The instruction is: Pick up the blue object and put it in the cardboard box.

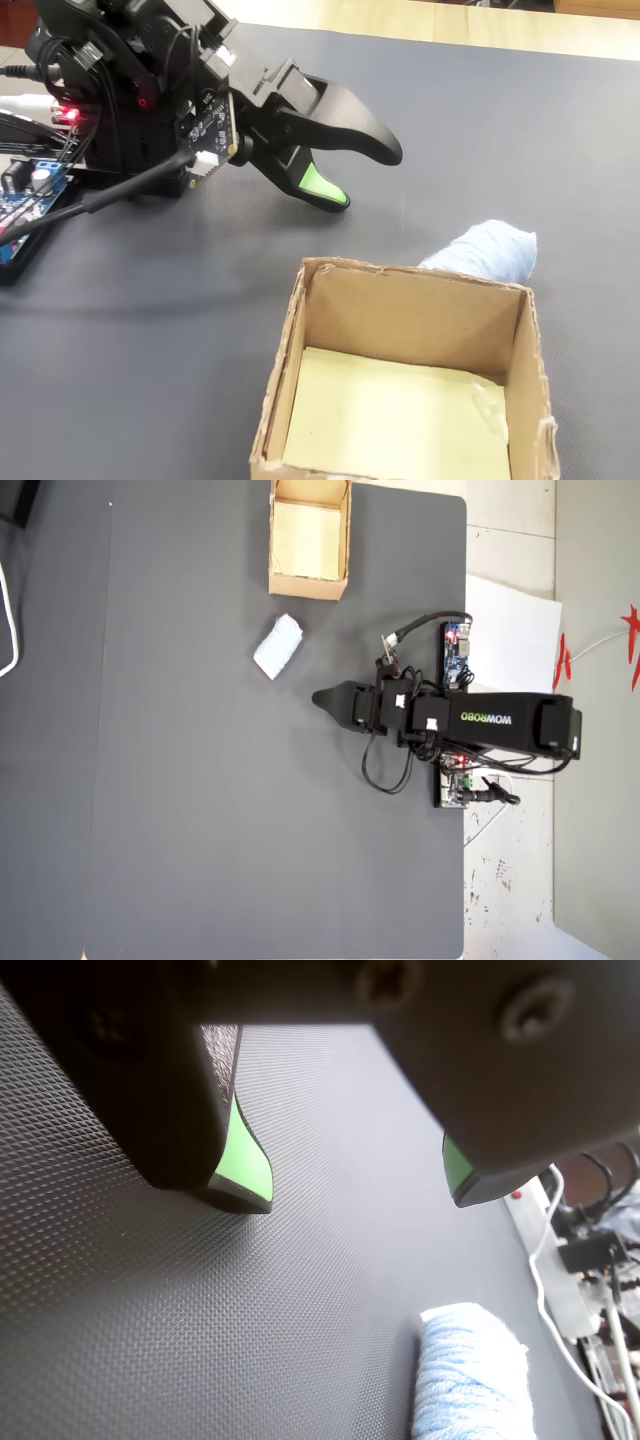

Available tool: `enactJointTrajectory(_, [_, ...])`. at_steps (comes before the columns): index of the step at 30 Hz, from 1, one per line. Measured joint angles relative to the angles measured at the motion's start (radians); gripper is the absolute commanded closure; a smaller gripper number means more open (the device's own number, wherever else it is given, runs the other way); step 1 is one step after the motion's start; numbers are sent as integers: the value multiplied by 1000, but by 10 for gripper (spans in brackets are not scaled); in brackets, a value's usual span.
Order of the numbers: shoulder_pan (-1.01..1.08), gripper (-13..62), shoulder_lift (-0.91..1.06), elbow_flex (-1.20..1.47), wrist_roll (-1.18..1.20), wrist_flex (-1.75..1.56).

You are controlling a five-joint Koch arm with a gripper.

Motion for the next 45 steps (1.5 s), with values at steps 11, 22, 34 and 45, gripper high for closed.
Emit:
enactJointTrajectory(11, [0, 152, 0, 0, 0, -5])
enactJointTrajectory(22, [-2, 153, 0, -21, -242, -92])
enactJointTrajectory(34, [21, 156, -67, -327, -336, 141])
enactJointTrajectory(45, [77, 156, -390, -689, -341, 460])
